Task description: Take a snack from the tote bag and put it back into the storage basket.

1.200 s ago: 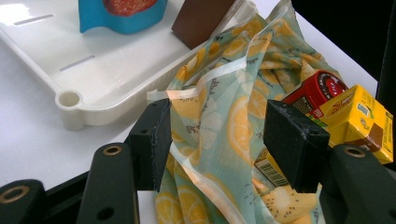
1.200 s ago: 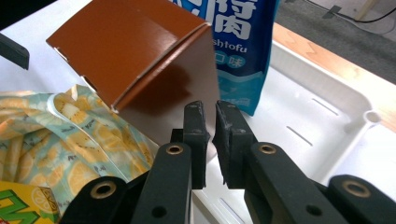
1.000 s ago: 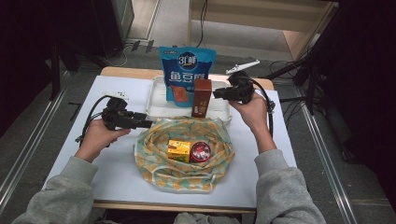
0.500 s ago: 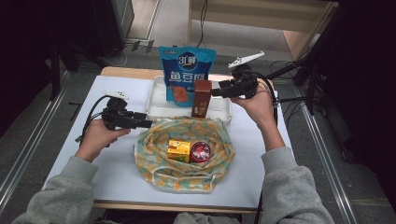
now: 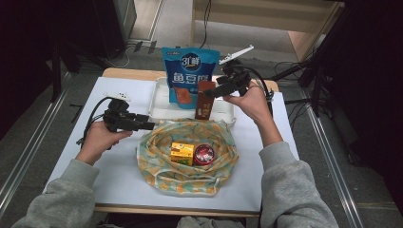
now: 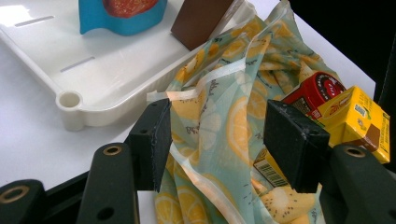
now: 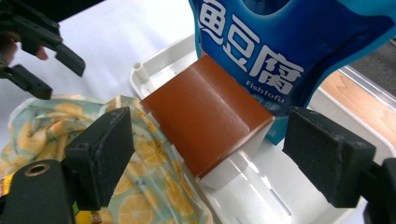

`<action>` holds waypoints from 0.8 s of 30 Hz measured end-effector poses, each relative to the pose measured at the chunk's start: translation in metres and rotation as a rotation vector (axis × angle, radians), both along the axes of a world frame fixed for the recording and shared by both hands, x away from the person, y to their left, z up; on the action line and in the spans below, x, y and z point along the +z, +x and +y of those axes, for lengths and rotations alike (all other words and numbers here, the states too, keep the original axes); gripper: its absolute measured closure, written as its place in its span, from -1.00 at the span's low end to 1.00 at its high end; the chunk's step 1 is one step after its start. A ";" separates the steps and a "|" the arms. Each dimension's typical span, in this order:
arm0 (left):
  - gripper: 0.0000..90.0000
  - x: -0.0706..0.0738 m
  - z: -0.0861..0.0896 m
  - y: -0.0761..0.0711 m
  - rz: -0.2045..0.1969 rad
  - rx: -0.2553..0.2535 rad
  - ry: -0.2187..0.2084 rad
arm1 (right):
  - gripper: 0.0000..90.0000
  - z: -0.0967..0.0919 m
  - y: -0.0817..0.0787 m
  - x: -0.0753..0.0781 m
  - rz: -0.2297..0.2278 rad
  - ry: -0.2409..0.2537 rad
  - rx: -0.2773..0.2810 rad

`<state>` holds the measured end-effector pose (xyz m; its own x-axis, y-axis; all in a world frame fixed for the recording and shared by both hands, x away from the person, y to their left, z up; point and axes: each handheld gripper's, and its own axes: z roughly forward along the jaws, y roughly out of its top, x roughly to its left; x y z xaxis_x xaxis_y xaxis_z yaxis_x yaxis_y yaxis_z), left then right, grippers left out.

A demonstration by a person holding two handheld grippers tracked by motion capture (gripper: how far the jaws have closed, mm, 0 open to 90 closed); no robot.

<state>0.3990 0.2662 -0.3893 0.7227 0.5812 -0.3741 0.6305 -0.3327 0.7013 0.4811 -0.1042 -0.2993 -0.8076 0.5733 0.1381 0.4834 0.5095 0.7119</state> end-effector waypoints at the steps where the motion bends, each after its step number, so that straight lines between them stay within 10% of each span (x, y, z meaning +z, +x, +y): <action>1: -0.06 0.000 0.000 0.000 0.003 0.001 -0.003 | -0.65 0.001 0.001 0.000 -0.002 -0.005 0.000; 24: -0.06 0.000 0.000 0.000 0.005 0.000 -0.004 | -0.59 0.023 0.012 -0.013 -0.016 -0.080 0.041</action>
<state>0.3990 0.2666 -0.3893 0.7212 0.5793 -0.3799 0.6336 -0.3299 0.6998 0.4935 -0.0810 -0.3118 -0.8325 0.5482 0.0802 0.4498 0.5842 0.6756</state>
